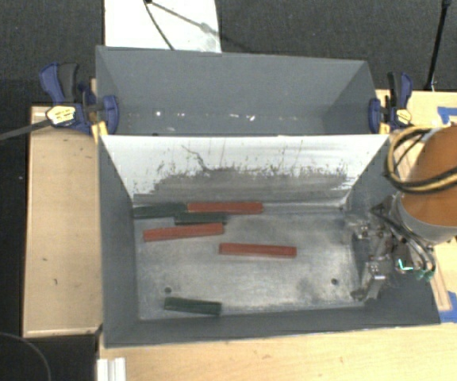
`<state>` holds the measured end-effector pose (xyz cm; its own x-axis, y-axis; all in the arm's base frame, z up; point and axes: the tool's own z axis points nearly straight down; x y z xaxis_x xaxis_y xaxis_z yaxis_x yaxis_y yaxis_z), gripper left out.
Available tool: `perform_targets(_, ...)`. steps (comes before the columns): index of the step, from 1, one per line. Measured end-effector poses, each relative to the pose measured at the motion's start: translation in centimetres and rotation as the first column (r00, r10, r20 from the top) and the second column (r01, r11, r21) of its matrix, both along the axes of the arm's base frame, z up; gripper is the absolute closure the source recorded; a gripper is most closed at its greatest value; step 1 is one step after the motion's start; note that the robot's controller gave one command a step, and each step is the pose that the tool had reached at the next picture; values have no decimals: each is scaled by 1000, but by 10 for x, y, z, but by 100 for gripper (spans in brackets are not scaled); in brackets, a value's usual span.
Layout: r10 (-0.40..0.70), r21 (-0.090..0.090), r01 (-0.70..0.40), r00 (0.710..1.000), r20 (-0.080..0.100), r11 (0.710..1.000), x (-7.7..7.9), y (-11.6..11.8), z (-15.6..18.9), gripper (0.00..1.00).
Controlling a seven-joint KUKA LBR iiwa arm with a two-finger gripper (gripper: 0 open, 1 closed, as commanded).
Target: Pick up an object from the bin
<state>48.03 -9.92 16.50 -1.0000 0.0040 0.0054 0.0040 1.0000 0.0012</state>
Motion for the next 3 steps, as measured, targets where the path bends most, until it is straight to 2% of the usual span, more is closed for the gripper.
perform_targets(1,-52,2,52,999,6,999,64,64,-99,0)
perform_targets(2,-52,-1,52,999,10,999,64,59,-94,100)
perform_targets(3,14,-2,-14,1000,18,1000,81,61,61,100)
